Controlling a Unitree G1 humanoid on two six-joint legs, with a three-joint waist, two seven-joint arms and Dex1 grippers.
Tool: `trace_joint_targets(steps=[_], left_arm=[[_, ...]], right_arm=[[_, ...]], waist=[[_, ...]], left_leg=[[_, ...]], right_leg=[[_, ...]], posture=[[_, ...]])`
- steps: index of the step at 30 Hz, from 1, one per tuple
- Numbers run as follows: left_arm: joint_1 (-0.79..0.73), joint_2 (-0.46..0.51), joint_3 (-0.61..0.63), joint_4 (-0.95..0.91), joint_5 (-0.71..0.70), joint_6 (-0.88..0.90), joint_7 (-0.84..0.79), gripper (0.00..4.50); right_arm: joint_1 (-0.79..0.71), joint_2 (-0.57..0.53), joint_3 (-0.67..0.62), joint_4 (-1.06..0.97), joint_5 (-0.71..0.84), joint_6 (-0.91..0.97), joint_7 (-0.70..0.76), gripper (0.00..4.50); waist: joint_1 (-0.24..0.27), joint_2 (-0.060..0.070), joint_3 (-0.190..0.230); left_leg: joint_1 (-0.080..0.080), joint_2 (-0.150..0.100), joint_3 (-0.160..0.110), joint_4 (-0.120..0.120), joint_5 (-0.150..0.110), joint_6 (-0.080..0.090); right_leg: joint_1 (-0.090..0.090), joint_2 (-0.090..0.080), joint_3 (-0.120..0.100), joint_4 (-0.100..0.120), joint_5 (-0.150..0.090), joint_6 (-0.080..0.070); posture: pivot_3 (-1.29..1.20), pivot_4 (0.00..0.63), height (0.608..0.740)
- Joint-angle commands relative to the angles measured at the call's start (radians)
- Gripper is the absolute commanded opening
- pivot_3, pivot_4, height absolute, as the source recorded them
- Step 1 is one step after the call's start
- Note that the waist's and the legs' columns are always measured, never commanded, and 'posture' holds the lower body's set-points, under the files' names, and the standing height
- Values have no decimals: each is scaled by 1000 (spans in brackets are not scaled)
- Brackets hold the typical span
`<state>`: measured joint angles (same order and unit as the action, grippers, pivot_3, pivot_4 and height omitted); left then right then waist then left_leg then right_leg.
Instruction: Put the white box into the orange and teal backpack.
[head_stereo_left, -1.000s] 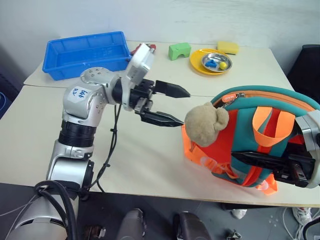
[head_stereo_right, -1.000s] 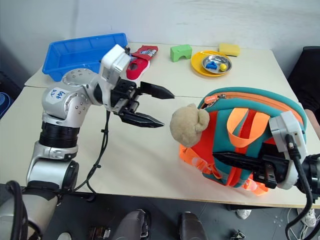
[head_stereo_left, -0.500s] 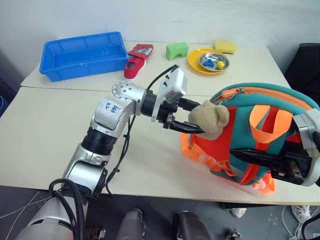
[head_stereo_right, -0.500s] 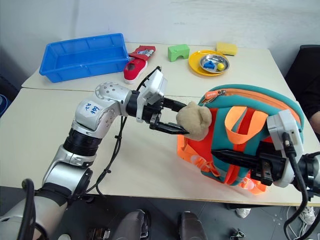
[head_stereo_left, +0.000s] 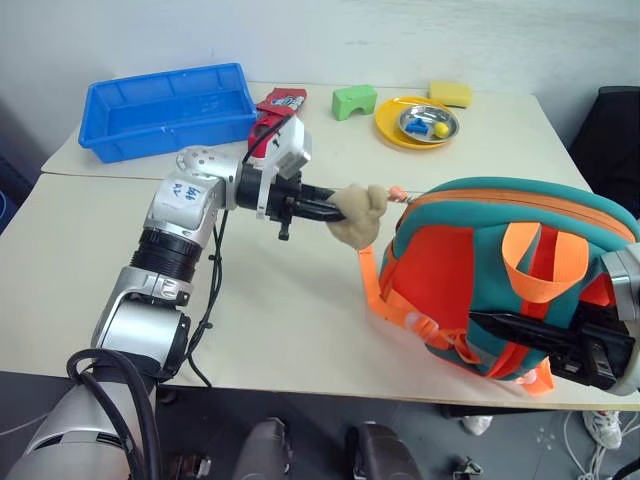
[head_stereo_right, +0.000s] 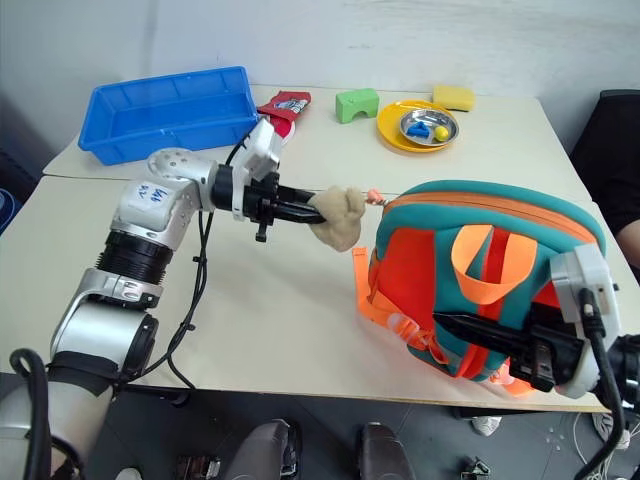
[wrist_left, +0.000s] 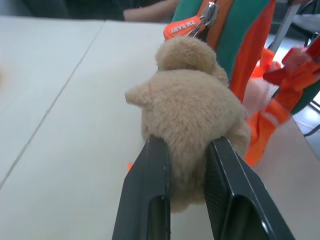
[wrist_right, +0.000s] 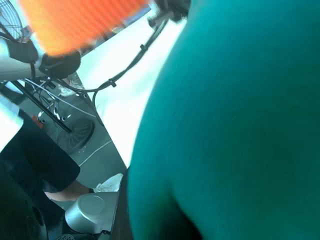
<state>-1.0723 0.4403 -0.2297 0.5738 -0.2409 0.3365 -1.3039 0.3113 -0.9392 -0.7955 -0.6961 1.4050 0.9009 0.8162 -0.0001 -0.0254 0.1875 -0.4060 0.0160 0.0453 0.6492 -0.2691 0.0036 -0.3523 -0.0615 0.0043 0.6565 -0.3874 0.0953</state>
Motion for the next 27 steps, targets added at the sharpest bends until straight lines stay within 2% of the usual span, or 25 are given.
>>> trace_joint_targets(steps=[1, 6, 8, 10, 11, 15, 18, 19, 21, 22, 25, 27], left_arm=[[113, -43, -112, 1, 118, -139, 11, 665], [183, -112, -153, -13, 184, -174, 85, 665], [181, -109, -130, -12, 169, -140, 87, 1248], [180, -87, -106, -28, 142, -101, 59, 1753], [182, -69, -93, -45, 127, -80, 40, 2195], [206, 23, -31, -129, 67, 3, -20, 3311], [235, 125, 53, -223, -22, 113, -84, 4225], [235, 170, 100, -256, -84, 197, -116, 4500], [233, 248, 174, -315, -186, 326, -170, 4500], [224, 292, 210, -334, -231, 380, -193, 4500], [201, 357, 278, -355, -293, 443, -197, 4500], [197, 382, 301, -353, -273, 389, -172, 4500]], right_arm=[[16, 25, -42, 1, -23, -46, 10, 0], [32, 23, 3, 2, -184, -98, 13, 0], [37, 17, 13, 10, -231, -108, 17, 0], [48, 12, 16, 26, -270, -107, 18, 623], [61, 7, 2, 41, -269, -92, 22, 965], [166, 2, -150, 83, -284, -69, 123, 2188], [297, -12, -370, 187, -299, -36, 283, 3206], [340, -25, -451, 244, -306, -18, 337, 3583], [401, -56, -568, 359, -336, 0, 416, 4262], [424, -76, -617, 422, -357, 3, 445, 4464], [445, -119, -685, 556, -418, -20, 497, 4464], [425, -127, -691, 601, -454, -44, 486, 4464]], waist=[[0, 0, 0], [5, -1, -1], [5, 0, -1], [4, 0, -1], [2, 0, -1], [-1, 0, -1], [0, 1, 0], [0, 1, 0], [-1, 1, 0], [-3, 1, 0], [-3, 1, 0], [-3, 1, 0]], left_leg=[[0, 0, 0, 0, 0, 0], [0, 0, -1, 1, -3, 5], [2, 0, -1, 1, -3, 5], [3, 0, -1, 1, -3, 5], [3, 0, -1, 1, -3, 5], [1, 0, -2, -1, -3, 5], [0, 0, -2, -2, -3, 5], [0, 0, -2, -2, -3, 5], [1, 0, -2, -2, -3, 5], [1, 0, -2, -2, -3, 5], [7, 0, -3, -4, -5, 5], [8, 0, -4, -4, -6, 5]], right_leg=[[0, 0, 0, 0, 0, 0], [1, -1, 0, 0, 0, 0], [3, -1, 0, 0, 0, 0], [4, -1, 0, 0, 0, 0], [4, -1, -1, 0, 0, 0], [2, 0, -1, -1, 0, 0], [1, 0, -1, 0, 0, 0], [1, 0, -1, -1, 0, 0], [2, -1, -1, -2, 0, 0], [2, -1, -1, -3, 0, 0], [9, -2, -2, -6, -1, -1], [10, -3, -2, -7, -1, -2]], posture=[[0, 150, 740], [0, 150, 740], [0, 150, 740], [0, 150, 740], [0, 150, 740], [0, 150, 740], [0, 150, 740], [0, 150, 740], [0, 150, 740], [0, 150, 740], [0, 150, 740], [0, 150, 740]])
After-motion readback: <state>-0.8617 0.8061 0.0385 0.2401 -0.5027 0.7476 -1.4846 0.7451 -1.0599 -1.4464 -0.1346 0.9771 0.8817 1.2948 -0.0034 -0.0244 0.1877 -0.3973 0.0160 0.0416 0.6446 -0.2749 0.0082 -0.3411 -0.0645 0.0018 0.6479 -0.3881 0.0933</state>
